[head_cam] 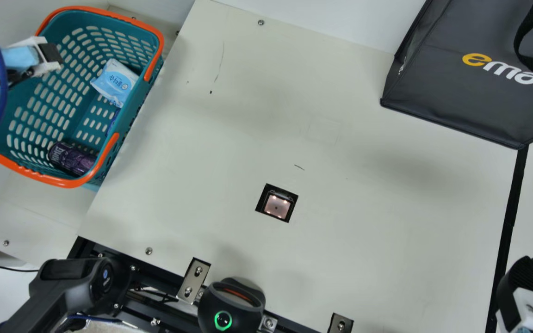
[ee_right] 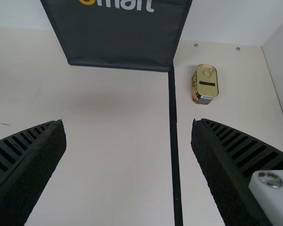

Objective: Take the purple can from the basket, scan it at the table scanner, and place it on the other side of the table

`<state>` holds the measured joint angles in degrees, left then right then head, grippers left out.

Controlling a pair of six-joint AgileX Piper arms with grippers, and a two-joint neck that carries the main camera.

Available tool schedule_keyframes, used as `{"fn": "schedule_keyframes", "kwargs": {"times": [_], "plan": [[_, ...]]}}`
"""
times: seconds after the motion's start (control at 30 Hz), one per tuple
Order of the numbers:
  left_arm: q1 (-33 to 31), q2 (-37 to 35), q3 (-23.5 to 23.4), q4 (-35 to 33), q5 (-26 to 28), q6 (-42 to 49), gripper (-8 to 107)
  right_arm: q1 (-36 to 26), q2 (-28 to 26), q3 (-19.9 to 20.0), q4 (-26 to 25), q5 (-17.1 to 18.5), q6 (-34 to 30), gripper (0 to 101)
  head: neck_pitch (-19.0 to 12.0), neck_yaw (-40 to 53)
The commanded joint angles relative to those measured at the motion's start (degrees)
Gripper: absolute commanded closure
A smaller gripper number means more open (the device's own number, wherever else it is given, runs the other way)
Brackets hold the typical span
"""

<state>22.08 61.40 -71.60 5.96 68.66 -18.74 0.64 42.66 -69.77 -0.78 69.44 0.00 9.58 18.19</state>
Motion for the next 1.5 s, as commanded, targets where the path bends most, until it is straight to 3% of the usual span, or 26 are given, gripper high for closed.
{"fn": "schedule_keyframes", "kwargs": {"times": [0.0, 0.43, 1.1, 1.47], "plan": [[2.0, 2.2, -0.1, -0.4, -0.4, 0.3, 9, 0.0, 0.0, 0.0, 0.0, 0.0, 0.0, 6, -1.7, 0.2], [6.5, 15.4, -1.5, -1.6, -4.1, 0.3, 9, 0.0, 0.0, 0.0, 0.0, 0.0, 0.0, 6, -1.7, 0.2], [4.4, 31.8, 0.3, 3.7, -9.6, -8.9, 9, 0.0, 0.0, 0.0, 0.0, -0.1, 0.0, 6, -1.7, 0.2], [4.5, 39.6, -0.6, 2.3, -12.1, -5.6, 9, 0.0, 0.0, 0.0, 0.0, -0.1, 0.0, 6, -1.7, 0.2]]}}
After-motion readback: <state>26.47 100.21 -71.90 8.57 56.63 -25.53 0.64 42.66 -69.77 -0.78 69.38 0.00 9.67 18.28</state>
